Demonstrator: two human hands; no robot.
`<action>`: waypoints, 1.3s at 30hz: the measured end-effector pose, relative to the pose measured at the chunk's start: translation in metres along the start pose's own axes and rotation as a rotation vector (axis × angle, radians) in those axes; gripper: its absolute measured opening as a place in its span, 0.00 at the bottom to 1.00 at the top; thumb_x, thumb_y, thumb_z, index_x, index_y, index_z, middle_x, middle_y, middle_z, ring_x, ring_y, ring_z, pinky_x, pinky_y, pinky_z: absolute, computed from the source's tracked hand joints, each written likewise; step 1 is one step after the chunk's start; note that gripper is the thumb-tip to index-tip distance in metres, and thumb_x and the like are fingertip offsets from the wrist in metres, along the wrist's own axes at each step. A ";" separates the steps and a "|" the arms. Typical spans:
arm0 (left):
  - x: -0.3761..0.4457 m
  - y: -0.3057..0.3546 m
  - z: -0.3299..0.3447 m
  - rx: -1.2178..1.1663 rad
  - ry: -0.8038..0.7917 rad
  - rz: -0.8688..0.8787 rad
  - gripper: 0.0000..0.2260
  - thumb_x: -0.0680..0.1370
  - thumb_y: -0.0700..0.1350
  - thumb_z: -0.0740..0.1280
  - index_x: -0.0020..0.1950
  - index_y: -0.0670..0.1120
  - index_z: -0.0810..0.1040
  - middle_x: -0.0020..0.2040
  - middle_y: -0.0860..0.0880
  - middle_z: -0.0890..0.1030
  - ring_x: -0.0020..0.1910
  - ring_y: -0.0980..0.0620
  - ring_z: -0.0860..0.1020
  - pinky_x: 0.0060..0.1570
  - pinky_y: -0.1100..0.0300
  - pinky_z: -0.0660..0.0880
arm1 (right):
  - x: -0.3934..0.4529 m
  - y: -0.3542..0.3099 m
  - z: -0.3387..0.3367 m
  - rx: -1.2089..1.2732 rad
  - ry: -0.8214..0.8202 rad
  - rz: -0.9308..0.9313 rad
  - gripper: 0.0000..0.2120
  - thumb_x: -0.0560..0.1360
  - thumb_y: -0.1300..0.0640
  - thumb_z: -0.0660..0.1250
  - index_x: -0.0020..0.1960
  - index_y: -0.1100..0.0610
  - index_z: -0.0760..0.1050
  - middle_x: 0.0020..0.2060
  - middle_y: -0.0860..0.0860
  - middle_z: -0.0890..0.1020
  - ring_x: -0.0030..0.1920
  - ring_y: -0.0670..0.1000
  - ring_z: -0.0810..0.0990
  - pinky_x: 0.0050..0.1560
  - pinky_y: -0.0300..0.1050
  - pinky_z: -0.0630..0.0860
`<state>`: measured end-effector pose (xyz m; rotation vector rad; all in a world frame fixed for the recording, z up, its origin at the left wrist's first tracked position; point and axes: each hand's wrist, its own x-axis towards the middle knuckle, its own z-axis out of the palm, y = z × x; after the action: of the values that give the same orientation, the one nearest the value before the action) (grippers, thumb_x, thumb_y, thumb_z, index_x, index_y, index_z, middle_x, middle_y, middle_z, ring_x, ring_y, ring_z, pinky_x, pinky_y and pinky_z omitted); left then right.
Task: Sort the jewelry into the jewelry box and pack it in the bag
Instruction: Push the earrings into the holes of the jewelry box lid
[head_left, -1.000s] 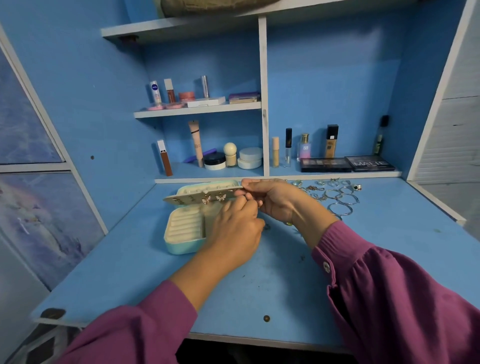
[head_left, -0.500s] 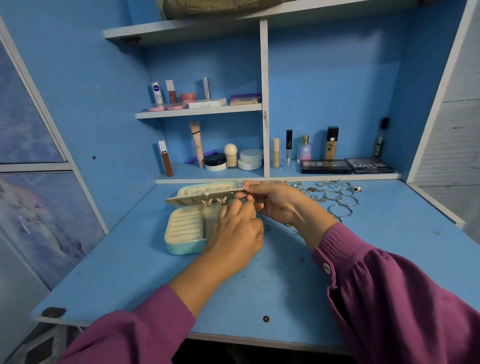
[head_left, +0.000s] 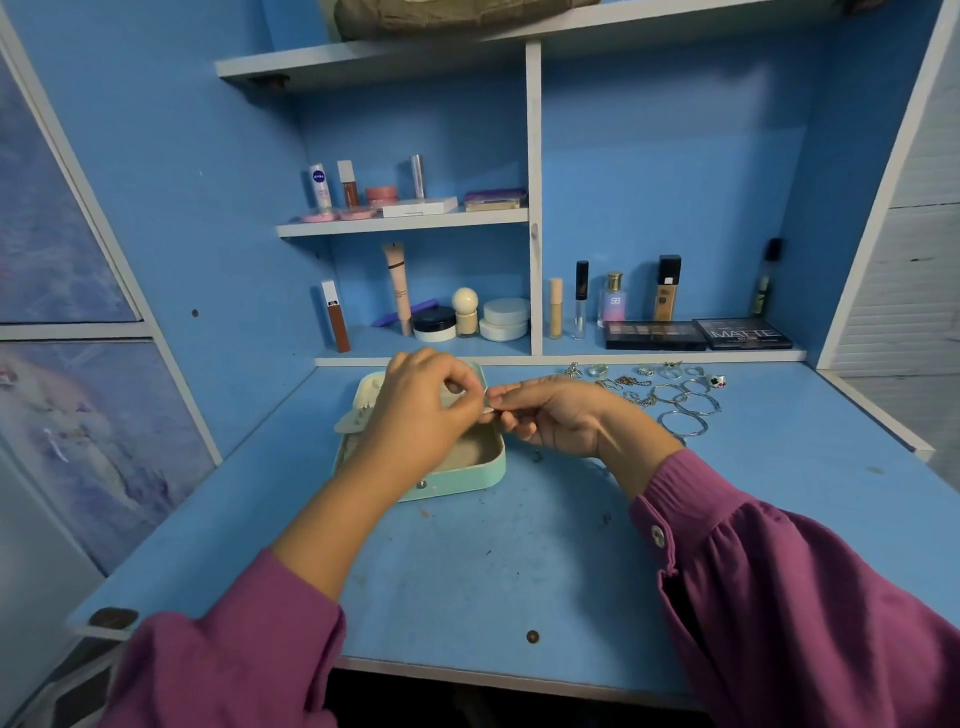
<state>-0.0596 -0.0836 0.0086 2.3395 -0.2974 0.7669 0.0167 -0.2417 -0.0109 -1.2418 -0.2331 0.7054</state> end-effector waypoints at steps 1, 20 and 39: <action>0.006 -0.002 -0.003 -0.035 -0.048 -0.086 0.07 0.74 0.42 0.68 0.37 0.52 0.76 0.38 0.57 0.75 0.44 0.55 0.69 0.44 0.61 0.65 | 0.000 0.000 0.000 0.005 0.003 0.006 0.04 0.75 0.69 0.64 0.48 0.63 0.76 0.35 0.57 0.83 0.28 0.45 0.76 0.25 0.30 0.70; 0.029 -0.006 -0.005 -0.051 -0.333 -0.308 0.04 0.75 0.40 0.69 0.42 0.44 0.82 0.42 0.47 0.82 0.42 0.52 0.77 0.49 0.54 0.75 | -0.002 -0.001 0.000 0.024 0.011 0.018 0.05 0.74 0.70 0.64 0.47 0.63 0.76 0.35 0.59 0.83 0.28 0.46 0.76 0.25 0.31 0.71; 0.033 -0.010 -0.006 0.181 -0.310 -0.133 0.09 0.75 0.42 0.69 0.36 0.54 0.79 0.44 0.50 0.81 0.53 0.49 0.73 0.55 0.51 0.72 | -0.005 -0.003 0.004 0.075 0.034 0.003 0.05 0.74 0.70 0.64 0.46 0.62 0.76 0.34 0.59 0.83 0.27 0.45 0.77 0.26 0.30 0.72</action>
<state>-0.0317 -0.0722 0.0270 2.6201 -0.2077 0.3787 0.0118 -0.2416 -0.0060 -1.1819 -0.1747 0.6891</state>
